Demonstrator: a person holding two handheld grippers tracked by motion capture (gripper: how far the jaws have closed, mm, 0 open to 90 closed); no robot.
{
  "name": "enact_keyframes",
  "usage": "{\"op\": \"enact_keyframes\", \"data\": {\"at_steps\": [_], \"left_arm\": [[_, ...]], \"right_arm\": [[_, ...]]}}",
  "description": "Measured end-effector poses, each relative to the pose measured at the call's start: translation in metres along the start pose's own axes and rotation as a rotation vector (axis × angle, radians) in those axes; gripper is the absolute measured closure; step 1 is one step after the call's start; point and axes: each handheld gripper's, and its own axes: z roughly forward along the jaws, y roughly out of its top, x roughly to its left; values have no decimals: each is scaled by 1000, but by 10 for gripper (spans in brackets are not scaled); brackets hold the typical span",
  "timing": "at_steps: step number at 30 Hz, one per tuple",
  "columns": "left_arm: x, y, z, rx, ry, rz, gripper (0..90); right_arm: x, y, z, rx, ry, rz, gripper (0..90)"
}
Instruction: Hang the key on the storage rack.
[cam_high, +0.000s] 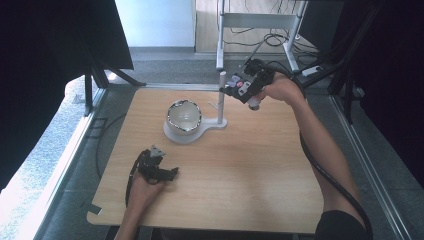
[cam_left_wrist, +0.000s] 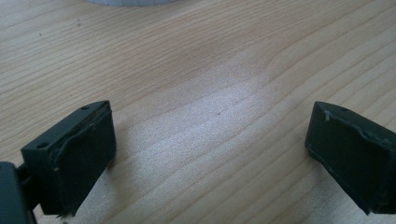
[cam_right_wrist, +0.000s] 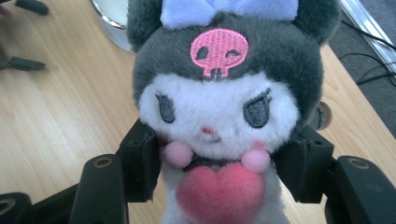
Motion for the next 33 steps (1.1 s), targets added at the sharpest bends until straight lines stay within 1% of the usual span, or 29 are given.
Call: {"op": "enact_keyframes", "data": {"at_steps": [4, 6, 7, 12, 13, 14, 16, 20, 22, 27, 28, 32, 33], "left_arm": [[0, 0, 0, 0, 0, 0, 18], [0, 0, 0, 0, 0, 0, 18], [0, 0, 0, 0, 0, 0, 18], [0, 0, 0, 1, 1, 1, 18], [0, 0, 0, 0, 2, 1, 18], [0, 0, 0, 0, 2, 1, 18], [0, 0, 0, 0, 2, 1, 18], [0, 0, 0, -3, 2, -3, 18], [0, 0, 0, -3, 1, -2, 18], [0, 0, 0, -3, 3, 1, 18], [0, 0, 0, -3, 3, 1, 18], [0, 0, 0, -3, 3, 1, 18], [0, 0, 0, -3, 3, 1, 18]], "right_arm": [[1, 2, 1, -3, -6, 2, 383], [2, 3, 3, 0, 5, -5, 383], [4, 3, 6, 10, 13, -14, 383], [7, 2, 16, 17, 25, -17, 383], [7, 1, 21, 23, 29, -14, 384], [7, 1, 21, 23, 29, -14, 384], [7, -3, 26, 23, 38, -15, 387], [7, -7, 31, 28, 41, -7, 388], [6, -9, 34, 32, 45, -12, 390], [4, -17, 44, 48, 50, 5, 393], [3, -18, 46, 49, 53, 1, 393], [1, -22, 53, 64, 52, 12, 395], [1, -23, 58, 72, 53, 12, 396]]}}
